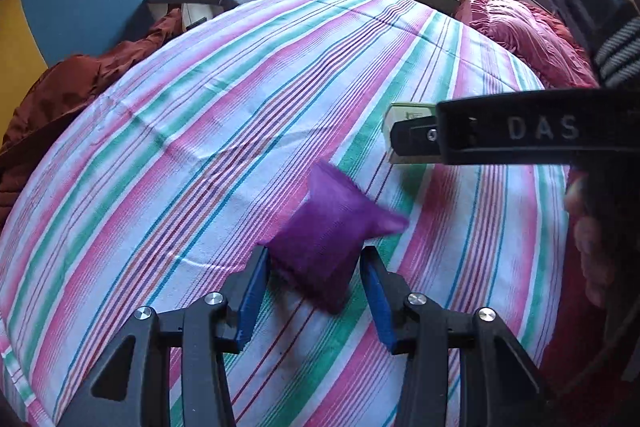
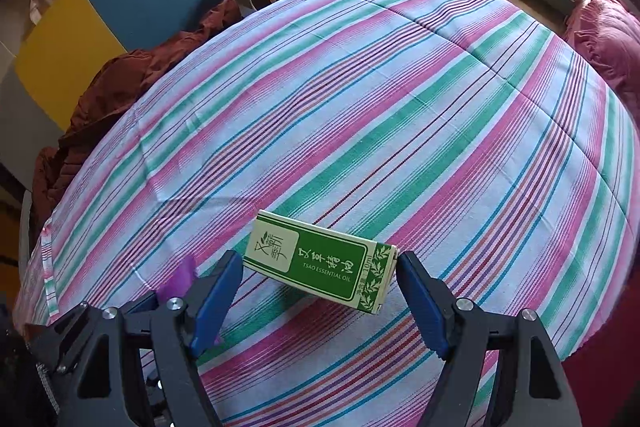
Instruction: Organize objects
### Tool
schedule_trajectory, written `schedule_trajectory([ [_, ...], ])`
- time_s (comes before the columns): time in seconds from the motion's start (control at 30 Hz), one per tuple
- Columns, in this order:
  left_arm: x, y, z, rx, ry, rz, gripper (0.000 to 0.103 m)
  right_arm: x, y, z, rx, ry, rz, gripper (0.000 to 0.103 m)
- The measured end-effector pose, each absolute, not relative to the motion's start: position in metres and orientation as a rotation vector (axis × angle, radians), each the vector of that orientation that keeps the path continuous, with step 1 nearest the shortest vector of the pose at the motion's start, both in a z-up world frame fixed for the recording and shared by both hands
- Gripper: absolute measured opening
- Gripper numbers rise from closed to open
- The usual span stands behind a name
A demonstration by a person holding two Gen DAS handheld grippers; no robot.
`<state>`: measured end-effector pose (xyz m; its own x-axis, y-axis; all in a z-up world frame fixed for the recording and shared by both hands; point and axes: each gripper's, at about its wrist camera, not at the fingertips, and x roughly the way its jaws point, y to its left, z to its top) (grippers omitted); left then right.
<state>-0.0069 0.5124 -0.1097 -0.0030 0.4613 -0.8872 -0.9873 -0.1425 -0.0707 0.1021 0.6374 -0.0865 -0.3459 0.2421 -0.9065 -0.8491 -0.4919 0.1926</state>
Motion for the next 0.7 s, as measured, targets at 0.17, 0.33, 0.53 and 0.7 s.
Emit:
schedule_trajectory([
  [0.17,-0.010,0.509,-0.110,-0.979,0.713,1.505,0.036,0.103,0.639,-0.089,-1.135,0.886,1.898,0.079],
  [0.33,-0.019,0.476,-0.108,-1.053,0.613,1.574,0.021,0.103,0.636,-0.087,-1.129,0.903,1.944,0.079],
  [0.53,-0.024,0.408,-0.107,-1.109,0.469,1.718,0.021,0.087,0.611,-0.079,-1.195,0.824,2.099,0.079],
  [0.7,-0.022,0.380,-0.101,-1.102,0.457,1.785,0.029,0.090,0.613,-0.079,-1.197,0.794,2.096,0.079],
])
